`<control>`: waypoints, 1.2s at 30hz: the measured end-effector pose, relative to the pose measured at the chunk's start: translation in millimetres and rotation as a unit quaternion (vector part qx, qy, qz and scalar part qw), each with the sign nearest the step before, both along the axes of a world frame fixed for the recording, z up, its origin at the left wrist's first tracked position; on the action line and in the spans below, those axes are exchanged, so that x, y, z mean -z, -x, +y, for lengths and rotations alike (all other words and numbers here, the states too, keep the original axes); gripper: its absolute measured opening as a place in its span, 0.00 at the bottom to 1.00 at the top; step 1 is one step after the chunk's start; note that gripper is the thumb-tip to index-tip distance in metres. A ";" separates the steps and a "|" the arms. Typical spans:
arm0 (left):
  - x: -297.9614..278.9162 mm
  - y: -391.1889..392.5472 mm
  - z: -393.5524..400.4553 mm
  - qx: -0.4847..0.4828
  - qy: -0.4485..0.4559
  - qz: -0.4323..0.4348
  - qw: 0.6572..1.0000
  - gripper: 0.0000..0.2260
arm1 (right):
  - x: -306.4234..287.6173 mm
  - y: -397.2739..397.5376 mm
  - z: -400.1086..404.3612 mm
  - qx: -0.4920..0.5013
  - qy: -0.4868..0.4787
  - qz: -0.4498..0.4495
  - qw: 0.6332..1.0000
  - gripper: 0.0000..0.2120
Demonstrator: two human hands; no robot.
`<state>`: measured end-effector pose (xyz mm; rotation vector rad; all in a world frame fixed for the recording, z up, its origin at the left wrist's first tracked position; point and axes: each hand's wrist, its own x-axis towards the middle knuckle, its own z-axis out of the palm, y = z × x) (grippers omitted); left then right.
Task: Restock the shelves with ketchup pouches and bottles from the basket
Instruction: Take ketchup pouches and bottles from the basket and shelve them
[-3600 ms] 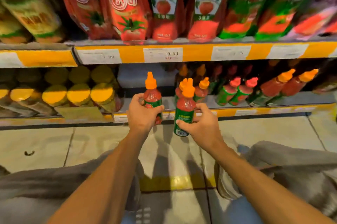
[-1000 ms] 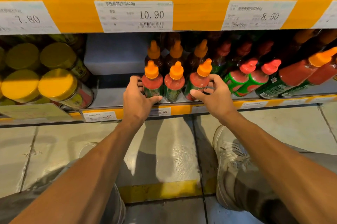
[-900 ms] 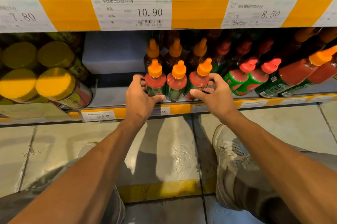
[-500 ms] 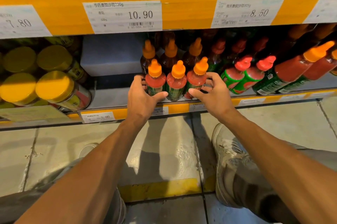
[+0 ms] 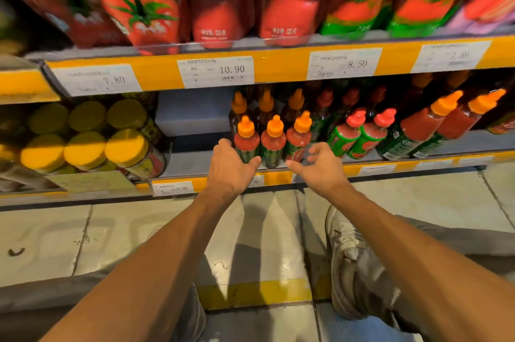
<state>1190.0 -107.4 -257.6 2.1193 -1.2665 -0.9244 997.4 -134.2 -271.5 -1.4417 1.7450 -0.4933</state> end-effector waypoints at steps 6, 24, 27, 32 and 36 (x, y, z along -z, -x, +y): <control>-73.6 -7.5 44.0 0.047 -0.019 -0.146 0.988 0.22 | -65.4 -18.9 37.1 -0.047 0.055 -0.014 0.997 0.16; -306.9 -212.4 318.0 -0.244 0.076 -0.166 0.952 0.15 | -309.0 -255.2 190.5 -0.408 0.197 -0.120 0.883 0.12; -278.0 -248.4 379.1 -0.325 0.047 -0.141 0.934 0.14 | -309.5 -313.8 225.5 -0.480 0.203 -0.091 0.849 0.12; -202.1 -291.0 471.3 -0.440 -0.032 -0.054 0.896 0.11 | -275.7 -398.9 293.9 -0.622 0.123 -0.007 0.773 0.14; -133.1 -295.2 522.5 -0.506 -0.096 0.022 0.857 0.15 | -216.9 -441.5 338.3 -0.682 0.050 0.062 0.727 0.15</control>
